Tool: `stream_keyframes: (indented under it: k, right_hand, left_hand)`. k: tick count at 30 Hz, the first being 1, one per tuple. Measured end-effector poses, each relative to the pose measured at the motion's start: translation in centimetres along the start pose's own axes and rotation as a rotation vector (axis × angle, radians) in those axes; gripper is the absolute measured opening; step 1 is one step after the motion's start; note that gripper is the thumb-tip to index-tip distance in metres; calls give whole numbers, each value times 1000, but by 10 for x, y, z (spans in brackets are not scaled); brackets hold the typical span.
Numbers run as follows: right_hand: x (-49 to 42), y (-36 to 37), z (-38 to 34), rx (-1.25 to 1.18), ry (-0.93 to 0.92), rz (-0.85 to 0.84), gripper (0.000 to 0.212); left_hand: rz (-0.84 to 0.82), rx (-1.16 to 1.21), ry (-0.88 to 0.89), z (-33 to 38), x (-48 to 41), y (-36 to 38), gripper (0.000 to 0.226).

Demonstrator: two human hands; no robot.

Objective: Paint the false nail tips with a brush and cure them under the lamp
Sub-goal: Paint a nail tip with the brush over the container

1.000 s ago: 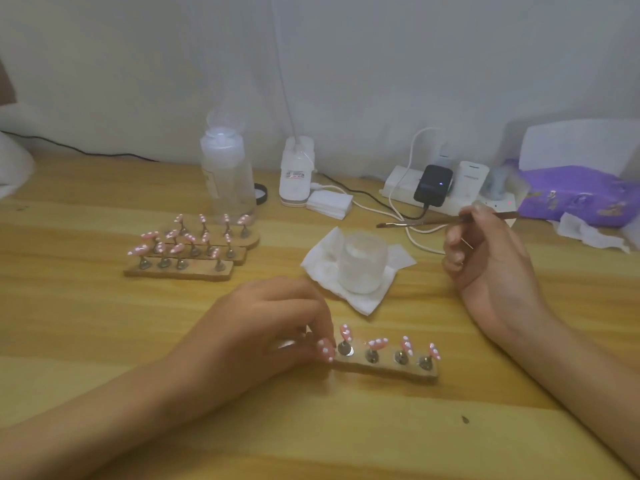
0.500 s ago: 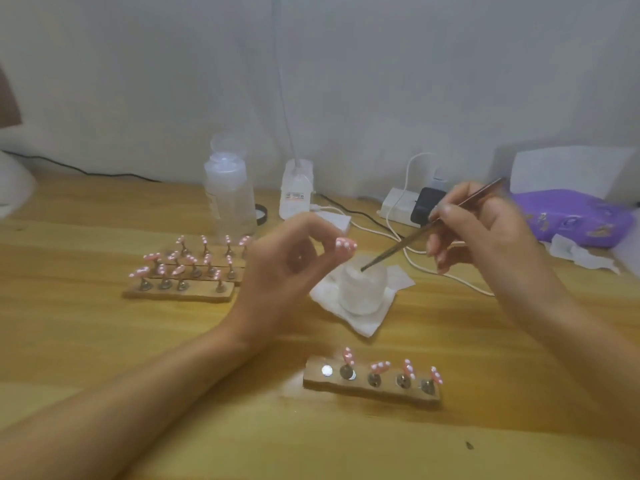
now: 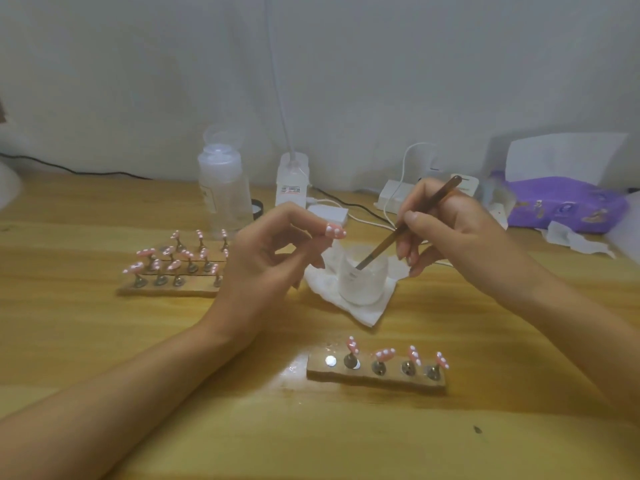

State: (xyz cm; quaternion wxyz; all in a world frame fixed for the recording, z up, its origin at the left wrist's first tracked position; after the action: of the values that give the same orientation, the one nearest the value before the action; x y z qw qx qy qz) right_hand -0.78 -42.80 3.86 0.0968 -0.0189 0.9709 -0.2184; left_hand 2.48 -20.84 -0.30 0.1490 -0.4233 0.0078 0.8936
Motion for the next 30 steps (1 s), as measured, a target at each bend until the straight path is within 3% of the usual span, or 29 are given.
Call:
stream_keyframes:
  k: [7, 16, 23, 30]
  right_hand:
    - [1, -13, -2, -160, 75, 92, 19]
    - [9, 2, -8, 67, -10, 39, 12]
    - [7, -6, -3, -133, 85, 96, 13]
    - [8, 2, 0, 0, 20, 49, 11]
  left_hand:
    - [53, -5, -8, -2, -1, 4, 7]
    - [-3, -50, -2, -6, -2, 6, 7]
    - [31, -92, -89, -5, -1, 6, 5]
    - [12, -140, -108, -8, -2, 6, 6]
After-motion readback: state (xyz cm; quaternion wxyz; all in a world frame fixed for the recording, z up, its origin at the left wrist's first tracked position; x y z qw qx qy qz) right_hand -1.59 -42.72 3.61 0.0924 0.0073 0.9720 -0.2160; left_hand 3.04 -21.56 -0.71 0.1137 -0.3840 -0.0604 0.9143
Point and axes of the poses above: each hand's wrist, its own x-axis away from the middle knuckle, its own y-axis out of the palm, z = x × y, the point moved 2 cm from there along -x, towards the middle knuckle, and after that the axes turned 9 degrees about y, right-handed, at the moved point
